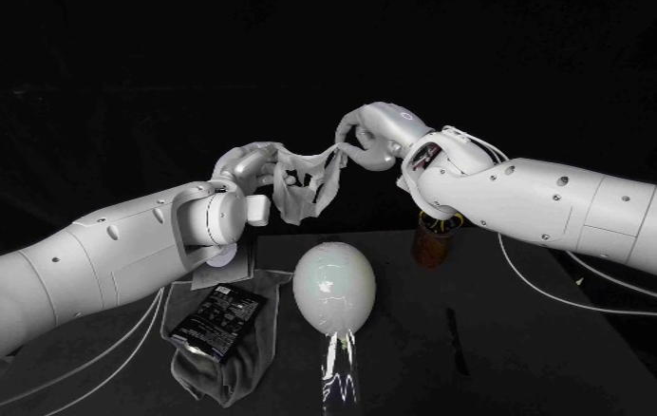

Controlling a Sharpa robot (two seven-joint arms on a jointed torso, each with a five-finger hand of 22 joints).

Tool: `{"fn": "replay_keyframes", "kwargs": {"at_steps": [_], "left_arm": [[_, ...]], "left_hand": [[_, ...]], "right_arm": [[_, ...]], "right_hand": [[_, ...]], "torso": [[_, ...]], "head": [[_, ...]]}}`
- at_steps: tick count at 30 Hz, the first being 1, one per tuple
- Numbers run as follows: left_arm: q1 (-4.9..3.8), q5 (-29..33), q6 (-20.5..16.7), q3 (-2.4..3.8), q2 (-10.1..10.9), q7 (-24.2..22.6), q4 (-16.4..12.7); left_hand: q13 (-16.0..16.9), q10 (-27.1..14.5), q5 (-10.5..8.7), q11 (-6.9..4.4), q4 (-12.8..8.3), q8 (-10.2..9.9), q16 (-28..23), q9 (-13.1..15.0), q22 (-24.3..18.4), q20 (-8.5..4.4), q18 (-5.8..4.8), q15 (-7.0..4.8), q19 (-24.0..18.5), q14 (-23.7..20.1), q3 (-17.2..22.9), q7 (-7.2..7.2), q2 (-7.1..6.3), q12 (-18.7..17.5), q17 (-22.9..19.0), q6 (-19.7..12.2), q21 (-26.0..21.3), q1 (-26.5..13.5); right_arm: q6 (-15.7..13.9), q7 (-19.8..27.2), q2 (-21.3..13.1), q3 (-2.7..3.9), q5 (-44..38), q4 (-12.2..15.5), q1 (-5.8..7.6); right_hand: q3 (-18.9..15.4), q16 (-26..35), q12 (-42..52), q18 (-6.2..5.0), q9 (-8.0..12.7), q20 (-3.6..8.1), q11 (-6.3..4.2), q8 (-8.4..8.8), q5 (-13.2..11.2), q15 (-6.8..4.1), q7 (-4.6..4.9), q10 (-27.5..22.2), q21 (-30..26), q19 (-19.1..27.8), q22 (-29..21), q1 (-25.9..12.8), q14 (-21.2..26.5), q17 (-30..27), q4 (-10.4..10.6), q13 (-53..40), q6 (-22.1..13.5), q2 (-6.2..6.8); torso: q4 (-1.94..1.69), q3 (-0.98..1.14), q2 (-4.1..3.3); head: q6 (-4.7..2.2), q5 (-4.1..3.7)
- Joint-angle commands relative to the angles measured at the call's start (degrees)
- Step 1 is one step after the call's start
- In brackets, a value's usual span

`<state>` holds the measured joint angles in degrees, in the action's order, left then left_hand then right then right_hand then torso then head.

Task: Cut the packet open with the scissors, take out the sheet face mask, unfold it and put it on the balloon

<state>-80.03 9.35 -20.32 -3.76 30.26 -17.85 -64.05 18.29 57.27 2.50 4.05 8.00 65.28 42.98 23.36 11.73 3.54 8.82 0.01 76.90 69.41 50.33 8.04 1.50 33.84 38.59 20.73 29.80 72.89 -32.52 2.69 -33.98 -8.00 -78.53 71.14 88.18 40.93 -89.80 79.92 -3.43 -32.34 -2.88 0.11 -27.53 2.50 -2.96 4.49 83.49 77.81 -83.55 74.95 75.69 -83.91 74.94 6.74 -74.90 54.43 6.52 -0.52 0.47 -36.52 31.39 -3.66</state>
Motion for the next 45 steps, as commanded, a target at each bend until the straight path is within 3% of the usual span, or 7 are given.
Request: {"fn": "replay_keyframes", "kwargs": {"at_steps": [1, 3, 4, 7, 11, 34, 45], "left_arm": [[-0.10, -5.43, -2.11, 0.09, 0.01, -3.39, -0.25], [-0.10, -6.78, -2.33, 0.09, 0.12, -3.17, -0.31], [-0.10, -7.18, -2.39, 0.09, 0.16, -3.07, -0.32], [-0.10, -8.92, -2.78, 0.08, 0.42, -2.62, -0.39], [-0.10, -11.33, -2.82, 0.07, 0.72, -1.64, -0.44], [-0.09, -12.40, -3.48, 0.06, 1.87, -1.91, -2.20], [-0.12, -12.85, 0.50, 0.24, 7.85, -0.92, -12.54]], "left_hand": [[-1.45, -0.16, 0.79, 1.83, -4.02, -6.08, -4.12, 12.22, -1.24, 1.13, -0.51, 1.60, -8.55, -9.18, -1.86, 1.49, -3.97, -2.01, -1.53, 9.36, -3.65, 1.30], [-2.61, 0.49, 0.49, 2.42, -6.86, -11.66, -5.37, 7.97, -0.12, 1.33, -1.63, 2.11, -12.46, -11.74, -5.19, 1.41, -4.69, -3.39, -2.53, 14.41, -2.85, 2.93], [-2.81, 0.35, 0.51, 1.94, -7.40, -12.22, -5.95, 7.51, -0.12, 1.30, -1.81, 2.83, -14.00, -12.88, -5.74, 1.67, -5.36, -3.69, -2.80, 15.29, -3.18, 3.08], [-4.79, 0.12, 0.98, 2.99, -9.45, -19.44, -7.23, 2.67, 2.15, 1.92, -4.69, 4.81, -23.26, -18.60, -11.16, 2.41, -4.21, -6.25, -4.01, 20.65, -2.04, 4.46], [-6.31, 1.27, 0.36, 2.89, -10.37, -23.57, -6.62, 0.46, 5.02, 2.90, -5.25, 5.35, -29.50, -22.26, -13.49, 2.03, -2.26, -7.67, -4.90, 23.96, 0.32, 5.20], [-9.30, -2.92, 0.28, 4.81, -10.64, -26.77, -2.55, 1.09, 5.78, 8.28, -4.81, 9.08, -40.43, -38.56, -14.58, 2.89, -1.59, -11.16, -5.14, 25.98, -2.17, 4.71], [-8.13, 2.72, 0.28, 3.19, -11.57, -28.31, 1.58, 1.30, 6.53, 8.58, -4.24, 7.82, -40.21, -37.81, -14.69, 2.19, -1.72, -7.34, -5.15, 27.09, -1.46, 4.87]], "right_arm": [[0.67, -0.92, -0.59, 0.01, 0.95, 1.01, 0.09], [0.26, -1.39, -0.94, 0.01, 1.88, 1.40, 0.09], [0.07, -1.60, -1.15, 0.01, 2.38, 1.59, 0.09], [-0.42, -2.07, -1.82, 0.01, 3.81, 2.15, 0.09], [-0.87, -2.55, -2.59, 0.01, 5.38, 2.77, 0.10], [1.16, -2.54, -3.83, -0.05, 6.92, 2.36, 0.00], [1.82, -1.07, -4.17, -0.39, 4.59, 0.49, -0.36]], "right_hand": [[0.32, -0.20, 0.32, 0.88, -0.08, -0.09, -0.02, -2.18, 0.27, -0.28, -0.05, 1.15, 0.33, -0.81, 11.67, 0.25, -6.09, 15.06, 0.10, -6.13, 0.31, -0.27], [0.31, -0.20, 0.30, 0.88, -0.08, -0.09, -0.02, -2.18, 0.27, -0.28, -0.05, 1.14, 0.32, -0.80, 11.67, 0.25, -6.09, 15.06, 0.11, -6.11, 0.31, -0.27], [0.31, -0.20, 0.30, 0.88, -0.08, -0.09, -0.02, -2.18, 0.27, -0.28, -0.05, 1.14, 0.32, -0.80, 11.67, 0.25, -6.09, 15.06, 0.11, -6.11, 0.31, -0.27], [0.31, -0.20, 0.35, 0.86, -0.07, -0.09, -0.02, -2.18, 0.27, -0.28, -0.06, 1.17, 0.26, -0.78, 11.65, 0.25, -6.09, 15.06, 0.11, -6.16, 0.32, -0.27], [0.31, -0.20, 0.36, 0.88, -0.06, -0.09, -0.02, -2.19, 0.28, -0.28, -0.06, 1.18, 0.32, -0.80, 11.67, 0.25, -6.09, 15.06, 0.11, -6.17, 0.33, -0.27], [0.31, -0.20, 0.27, 0.88, -0.03, -0.10, -0.03, -2.19, 0.28, -0.29, -0.07, 1.14, 0.30, -0.79, 11.66, 0.26, -6.09, 15.06, 0.11, -6.10, 0.35, -0.27], [0.30, -0.20, 0.20, 0.84, 0.00, -0.10, -0.03, -2.19, 0.27, -0.28, -0.07, 1.11, 0.15, -0.71, 11.62, 0.25, -6.09, 15.06, 0.13, -6.05, 0.36, -0.27]], "torso": [[0.01, 0.01, 0.01], [0.01, 0.01, 0.01], [0.00, 0.01, 0.00], [-0.03, 0.04, -0.01], [0.05, -0.01, -0.02], [0.07, 0.05, -0.02], [-0.02, 0.13, 0.16]], "head": [[-0.11, -0.01], [-0.11, -0.07], [-0.14, -0.09], [-0.13, -0.08], [-0.12, -0.11], [-0.32, -0.22], [-0.47, -0.70]]}}
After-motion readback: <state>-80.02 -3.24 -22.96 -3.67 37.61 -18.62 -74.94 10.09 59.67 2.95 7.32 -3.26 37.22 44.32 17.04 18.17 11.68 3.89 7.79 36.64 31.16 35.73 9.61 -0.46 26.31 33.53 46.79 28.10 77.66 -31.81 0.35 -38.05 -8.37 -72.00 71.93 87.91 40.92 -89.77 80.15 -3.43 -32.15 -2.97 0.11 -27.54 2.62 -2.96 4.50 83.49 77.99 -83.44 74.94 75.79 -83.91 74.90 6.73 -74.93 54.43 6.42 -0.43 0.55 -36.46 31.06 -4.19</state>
